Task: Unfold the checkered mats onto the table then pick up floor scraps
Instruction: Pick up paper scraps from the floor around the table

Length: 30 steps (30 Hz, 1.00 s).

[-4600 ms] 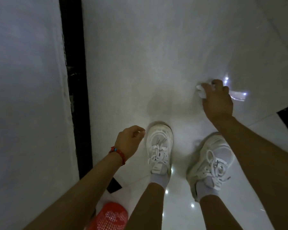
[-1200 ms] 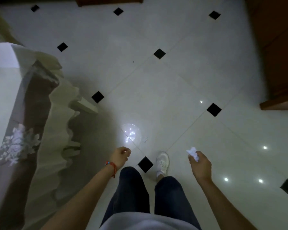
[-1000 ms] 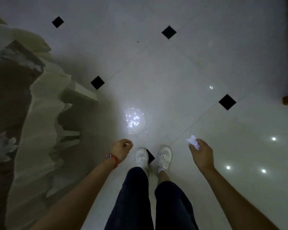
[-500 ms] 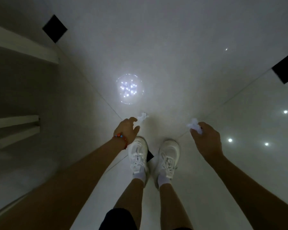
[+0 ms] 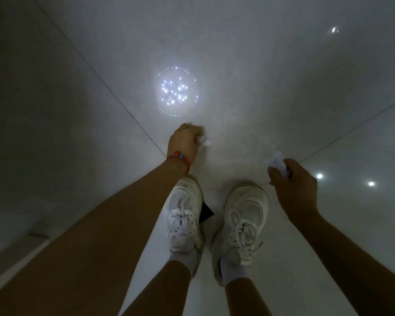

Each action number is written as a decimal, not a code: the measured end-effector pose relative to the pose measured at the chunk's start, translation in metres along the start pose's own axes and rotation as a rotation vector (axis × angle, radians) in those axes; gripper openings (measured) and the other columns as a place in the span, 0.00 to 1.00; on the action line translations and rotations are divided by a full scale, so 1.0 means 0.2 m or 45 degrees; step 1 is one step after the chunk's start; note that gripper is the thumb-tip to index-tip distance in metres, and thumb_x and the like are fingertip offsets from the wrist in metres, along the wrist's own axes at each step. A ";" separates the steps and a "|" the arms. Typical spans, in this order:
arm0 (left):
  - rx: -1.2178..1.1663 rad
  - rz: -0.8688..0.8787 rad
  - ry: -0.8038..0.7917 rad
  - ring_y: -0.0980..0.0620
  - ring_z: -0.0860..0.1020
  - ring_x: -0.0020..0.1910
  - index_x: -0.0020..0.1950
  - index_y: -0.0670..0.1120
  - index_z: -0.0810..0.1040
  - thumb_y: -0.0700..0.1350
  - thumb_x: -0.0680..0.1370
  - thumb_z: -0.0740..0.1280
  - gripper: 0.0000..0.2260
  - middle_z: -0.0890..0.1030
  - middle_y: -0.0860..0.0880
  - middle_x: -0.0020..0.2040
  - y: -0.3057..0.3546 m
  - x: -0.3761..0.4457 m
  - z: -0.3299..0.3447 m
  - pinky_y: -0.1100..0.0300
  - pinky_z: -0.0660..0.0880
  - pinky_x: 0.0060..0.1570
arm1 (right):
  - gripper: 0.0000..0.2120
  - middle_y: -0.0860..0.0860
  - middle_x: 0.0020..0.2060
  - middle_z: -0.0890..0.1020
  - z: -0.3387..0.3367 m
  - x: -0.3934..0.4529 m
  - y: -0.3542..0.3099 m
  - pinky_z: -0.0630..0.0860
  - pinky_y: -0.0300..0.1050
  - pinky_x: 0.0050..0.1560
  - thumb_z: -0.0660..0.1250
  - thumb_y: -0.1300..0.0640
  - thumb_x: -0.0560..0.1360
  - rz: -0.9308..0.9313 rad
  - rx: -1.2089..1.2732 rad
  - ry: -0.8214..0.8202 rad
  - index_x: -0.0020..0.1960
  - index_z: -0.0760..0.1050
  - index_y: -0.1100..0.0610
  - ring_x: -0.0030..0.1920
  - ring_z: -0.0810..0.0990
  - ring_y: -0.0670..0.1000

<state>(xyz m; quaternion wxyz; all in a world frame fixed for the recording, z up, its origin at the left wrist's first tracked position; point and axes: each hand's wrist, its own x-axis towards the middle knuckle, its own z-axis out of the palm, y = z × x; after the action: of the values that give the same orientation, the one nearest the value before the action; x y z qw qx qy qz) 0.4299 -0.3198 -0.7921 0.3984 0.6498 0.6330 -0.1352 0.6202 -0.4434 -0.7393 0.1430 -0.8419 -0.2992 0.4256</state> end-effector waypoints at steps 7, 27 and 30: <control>-0.440 -0.164 0.172 0.44 0.80 0.45 0.44 0.37 0.82 0.35 0.72 0.67 0.05 0.83 0.39 0.44 0.17 -0.16 -0.27 0.59 0.75 0.47 | 0.09 0.61 0.34 0.79 -0.20 -0.09 -0.22 0.68 0.43 0.38 0.65 0.59 0.75 -0.113 -0.047 -0.033 0.40 0.74 0.65 0.35 0.76 0.58; -0.733 -0.077 0.456 0.48 0.76 0.39 0.38 0.38 0.81 0.33 0.71 0.66 0.05 0.81 0.41 0.38 0.85 -1.39 -1.96 0.54 0.75 0.47 | 0.12 0.62 0.32 0.78 -1.27 -1.12 -1.41 0.68 0.32 0.35 0.67 0.62 0.74 -0.132 0.481 0.184 0.37 0.72 0.71 0.36 0.77 0.56; -0.719 -0.053 0.509 0.50 0.76 0.40 0.42 0.37 0.81 0.33 0.71 0.66 0.04 0.81 0.40 0.41 0.91 -1.64 -2.11 0.62 0.72 0.43 | 0.13 0.64 0.34 0.80 -1.38 -1.32 -1.53 0.67 0.27 0.32 0.68 0.60 0.73 -0.148 0.490 0.206 0.38 0.72 0.71 0.35 0.78 0.56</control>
<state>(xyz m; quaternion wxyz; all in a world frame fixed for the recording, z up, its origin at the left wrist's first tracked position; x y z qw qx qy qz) 0.4069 -0.2423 -0.2344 0.4279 0.5145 0.7240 0.1672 0.6033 -0.3657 -0.2557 0.3489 -0.8119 -0.2481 0.3969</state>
